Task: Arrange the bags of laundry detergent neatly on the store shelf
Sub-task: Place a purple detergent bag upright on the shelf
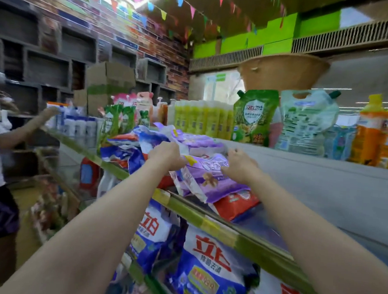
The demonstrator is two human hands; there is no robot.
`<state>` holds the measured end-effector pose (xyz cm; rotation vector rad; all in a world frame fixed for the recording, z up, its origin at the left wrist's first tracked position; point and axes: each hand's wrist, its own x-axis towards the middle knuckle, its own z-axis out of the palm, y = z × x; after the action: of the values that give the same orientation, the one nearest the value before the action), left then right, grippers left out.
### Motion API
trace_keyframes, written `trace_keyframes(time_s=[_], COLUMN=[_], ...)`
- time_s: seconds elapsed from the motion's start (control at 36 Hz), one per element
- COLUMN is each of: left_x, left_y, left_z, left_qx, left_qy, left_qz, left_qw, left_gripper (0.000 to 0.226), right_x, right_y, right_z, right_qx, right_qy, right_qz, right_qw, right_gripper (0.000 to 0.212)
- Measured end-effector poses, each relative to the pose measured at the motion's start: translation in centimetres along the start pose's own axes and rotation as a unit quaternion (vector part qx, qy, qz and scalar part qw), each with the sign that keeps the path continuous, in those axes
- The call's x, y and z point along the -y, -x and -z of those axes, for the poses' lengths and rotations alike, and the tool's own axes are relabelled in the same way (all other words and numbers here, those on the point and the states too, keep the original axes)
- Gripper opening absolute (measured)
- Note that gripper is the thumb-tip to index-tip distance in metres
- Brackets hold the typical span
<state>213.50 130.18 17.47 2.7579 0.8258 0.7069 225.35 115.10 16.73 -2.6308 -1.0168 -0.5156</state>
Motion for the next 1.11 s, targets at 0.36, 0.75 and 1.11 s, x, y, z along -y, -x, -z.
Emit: trace_keyframes(time_s=[0.36, 0.75, 1.11], left_x=[-1.0, -1.2, -2.8], left_y=[-11.0, -15.7, -11.4], left_z=[-3.1, -4.3, -3.1], left_qx=[0.049, 0.075, 0.106], left_qy=[0.209, 0.399, 0.551], left_qz=[0.124, 0.129, -0.007], left_qw=[0.969, 0.905, 0.828], left_gripper=[0.084, 0.04, 0.029], right_x=[-3.7, -3.6, -4.6], right_y=[-13.4, -19.1, -10.5], right_z=[-3.8, -6.8, -2.2], right_qx=[0.011, 0.089, -0.043], right_qy=[-0.177, -0.58, -0.622], right_qz=[-0.105, -0.108, -0.092], right_qw=[0.979, 0.802, 0.776], right_gripper=[0.069, 0.031, 0.008])
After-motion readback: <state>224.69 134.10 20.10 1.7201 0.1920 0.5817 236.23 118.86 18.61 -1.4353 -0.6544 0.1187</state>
